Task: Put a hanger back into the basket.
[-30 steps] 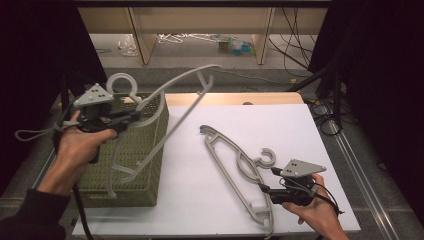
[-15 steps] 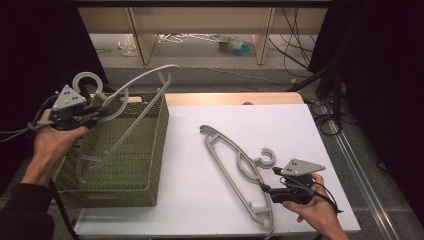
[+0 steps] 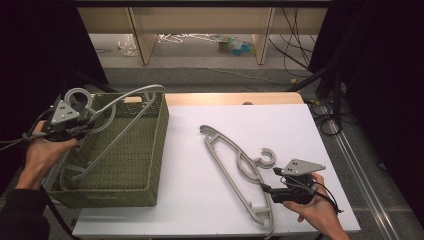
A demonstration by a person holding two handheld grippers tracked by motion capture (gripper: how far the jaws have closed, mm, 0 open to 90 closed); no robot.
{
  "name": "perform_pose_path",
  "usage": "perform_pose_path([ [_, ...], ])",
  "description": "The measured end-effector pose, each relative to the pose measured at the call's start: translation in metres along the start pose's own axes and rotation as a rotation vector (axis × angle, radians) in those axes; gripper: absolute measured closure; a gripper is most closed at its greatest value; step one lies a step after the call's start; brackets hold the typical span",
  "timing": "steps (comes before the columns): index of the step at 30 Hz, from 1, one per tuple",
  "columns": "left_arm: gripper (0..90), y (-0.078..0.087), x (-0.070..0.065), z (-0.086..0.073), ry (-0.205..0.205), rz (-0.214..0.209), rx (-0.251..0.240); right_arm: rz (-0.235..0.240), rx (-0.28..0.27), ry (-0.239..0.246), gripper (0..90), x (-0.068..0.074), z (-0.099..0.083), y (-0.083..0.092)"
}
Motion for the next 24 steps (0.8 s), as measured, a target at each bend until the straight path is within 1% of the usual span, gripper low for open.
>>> perform_pose_path([
  [1,81.6,-0.002,0.0,-0.002,0.011,-0.011,-0.003,0.002,0.003,-0.002,32.2,0.0,0.0,0.0],
  [2,81.6,-0.004,0.0,-0.004,0.006,-0.01,0.009,0.002,0.003,-0.008,32.2,0.0,0.0,0.0],
  [4,81.6,-0.007,-0.001,-0.006,-0.009,-0.01,0.031,0.002,0.005,-0.006,32.1,0.0,-0.001,-0.001],
  [5,81.6,-0.009,-0.001,-0.007,-0.037,-0.006,0.049,-0.001,0.003,-0.005,32.1,0.0,-0.001,-0.002],
  [7,81.5,-0.012,-0.003,-0.006,-0.032,-0.016,0.054,-0.003,0.006,-0.001,32.1,-0.001,-0.001,-0.003],
  [8,81.6,-0.014,-0.004,-0.006,-0.043,-0.017,0.065,-0.002,0.007,-0.001,32.1,-0.001,-0.001,-0.003],
  [9,81.6,-0.016,-0.005,-0.006,-0.043,-0.018,0.075,-0.002,0.006,0.002,32.1,-0.001,-0.001,-0.003],
  [10,81.7,-0.018,-0.005,-0.006,-0.034,-0.009,0.08,-0.001,0.004,0.003,32.1,-0.001,-0.001,-0.003],
  [11,81.7,-0.019,-0.006,-0.006,-0.018,-0.012,0.079,-0.003,0.005,0.005,32.1,-0.001,-0.001,-0.003],
  [12,81.7,-0.019,-0.005,-0.006,-0.013,-0.007,0.081,-0.004,0.005,0.003,32.1,-0.001,-0.001,-0.003],
  [13,81.7,-0.019,-0.003,-0.006,-0.011,-0.001,0.091,-0.009,0.003,0.014,32.2,-0.002,-0.001,-0.003],
  [15,81.8,-0.018,0.0,-0.007,0.03,0.016,0.098,0.001,0.017,-0.006,32.2,0.0,-0.003,-0.003],
  [17,81.4,-0.018,0.005,-0.01,0.056,0.028,0.112,-0.002,0.017,0.001,32.1,-0.001,-0.003,-0.003],
  [18,81.5,-0.018,0.006,-0.011,0.063,0.023,0.116,-0.003,0.017,0.001,32.2,-0.001,-0.003,-0.003],
  [19,81.5,-0.02,0.006,-0.012,0.062,0.011,0.112,-0.003,0.016,0.005,32.2,-0.001,-0.003,-0.003],
  [20,81.5,-0.022,0.005,-0.012,0.046,-0.001,0.125,-0.003,0.017,0.004,32.2,-0.001,-0.003,-0.003],
  [21,81.5,-0.024,0.004,-0.012,0.044,-0.002,0.133,-0.008,0.008,0.016,32.2,-0.002,-0.002,-0.004],
  [22,81.5,-0.027,0.001,-0.012,0.04,-0.01,0.141,-0.007,0.01,0.01,32.2,-0.002,-0.001,-0.003],
  [23,81.5,-0.032,-0.002,-0.011,0.027,-0.014,0.154,-0.005,0.012,0.005,32.2,-0.001,-0.001,-0.003],
  [24,81.5,-0.036,-0.004,-0.01,0.018,-0.011,0.165,-0.002,0.016,0.006,32.2,-0.001,-0.002,-0.004],
])
Point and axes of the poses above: each handheld gripper's, and its own axes: y roughly backward along the jaws, z roughly out of its top, x roughly to its left, the point moved 6 cm from there along -y, roughly forward along the jaws, and after that the axes turned 14 degrees about x, right-handed, at the moved point
